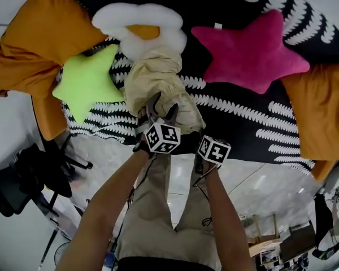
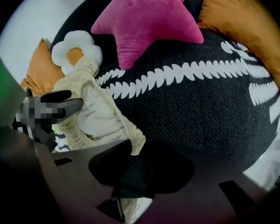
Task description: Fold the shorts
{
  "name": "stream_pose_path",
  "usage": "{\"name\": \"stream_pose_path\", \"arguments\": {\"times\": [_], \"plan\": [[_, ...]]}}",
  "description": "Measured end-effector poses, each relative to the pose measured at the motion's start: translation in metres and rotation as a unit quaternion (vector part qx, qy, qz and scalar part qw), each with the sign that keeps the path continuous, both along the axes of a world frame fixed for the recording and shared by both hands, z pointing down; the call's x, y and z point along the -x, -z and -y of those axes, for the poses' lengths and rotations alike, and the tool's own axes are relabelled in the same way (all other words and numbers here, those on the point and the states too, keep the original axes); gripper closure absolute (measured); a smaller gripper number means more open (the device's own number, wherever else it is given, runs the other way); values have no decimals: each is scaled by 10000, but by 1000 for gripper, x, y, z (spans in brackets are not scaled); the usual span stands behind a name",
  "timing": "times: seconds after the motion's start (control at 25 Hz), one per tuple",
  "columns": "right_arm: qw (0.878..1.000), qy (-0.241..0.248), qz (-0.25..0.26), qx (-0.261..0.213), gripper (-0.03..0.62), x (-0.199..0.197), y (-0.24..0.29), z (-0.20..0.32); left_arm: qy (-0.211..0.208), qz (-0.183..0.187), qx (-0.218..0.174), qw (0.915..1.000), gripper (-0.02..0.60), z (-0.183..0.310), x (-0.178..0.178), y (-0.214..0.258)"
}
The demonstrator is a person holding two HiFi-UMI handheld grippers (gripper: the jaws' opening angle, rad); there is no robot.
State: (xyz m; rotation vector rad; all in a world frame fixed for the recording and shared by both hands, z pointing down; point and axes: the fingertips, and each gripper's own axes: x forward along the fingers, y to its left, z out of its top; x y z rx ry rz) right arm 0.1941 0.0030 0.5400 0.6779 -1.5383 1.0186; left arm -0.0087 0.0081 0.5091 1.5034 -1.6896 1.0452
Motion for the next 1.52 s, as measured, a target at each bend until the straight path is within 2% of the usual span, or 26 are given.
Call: {"name": "stream_pose_path", "arguments": {"times": [0.12, 0.2, 0.24, 0.36, 0.44, 0.52, 0.64, 0.68, 0.72, 0.8, 0.88, 0.96, 1.08, 1.2, 1.28, 1.4, 1.52], "plan": [[9998, 172, 71, -27, 436, 0, -5, -5, -401, 442, 385, 9975, 295, 5, 7, -13], [9995, 306, 50, -103, 436, 1, -6, -6, -658, 893, 763, 9909, 383, 2, 19, -19], [9991, 383, 10, -158, 436, 2, -6, -5, -734, 1055, 860, 9880, 404, 1, 24, -18], [9977, 569, -121, -358, 436, -1, -4, 1, -747, 1151, 743, 9877, 433, 2, 31, 6], [9970, 587, -167, -479, 433, -4, 0, 1, -826, 1019, 599, 9895, 431, -2, 33, 30], [9968, 488, -196, -603, 433, -4, 6, -1, -1096, 757, 576, 9894, 444, -13, 35, 52], [9961, 349, 3, -807, 439, 2, 15, -3, -1483, -3, 844, 9853, 492, -39, 33, 73], [9958, 335, 125, -840, 439, 7, 17, -6, -1522, -240, 955, 9834, 531, -49, 33, 78], [9955, 326, 235, -856, 440, 12, 18, -10, -1528, -405, 1032, 9820, 540, -56, 34, 81], [9953, 253, 417, -833, 457, 22, 18, -17, -1491, -535, 1051, 9818, 545, -63, 38, 87], [9948, 51, 609, -811, 465, 31, 20, -20, -1424, -595, 907, 9838, 549, -63, 37, 97], [9934, -242, 782, -800, 456, 41, 25, -23, -1307, -674, 636, 9871, 554, -57, 34, 116], [9901, -811, 919, -686, 411, 52, 32, -29, -981, -916, 174, 9908, 555, -44, 28, 166], [9797, -1337, 1301, -734, 360, 73, 64, -26, -326, -1340, -243, 9901, 557, -39, 28, 224], [9677, -1695, 1720, -719, 312, 93, 98, -25, 269, -1660, -546, 9842, 557, -45, 34, 258], [9445, -2249, 2364, -378, 268, 126, 152, -35, 1091, -2034, -929, 9686, 557, -62, 52, 295], [9177, -2624, 2983, 58, 224, 166, 205, -45, 1406, -2115, -1122, 9607, 557, -76, 63, 316]]}}
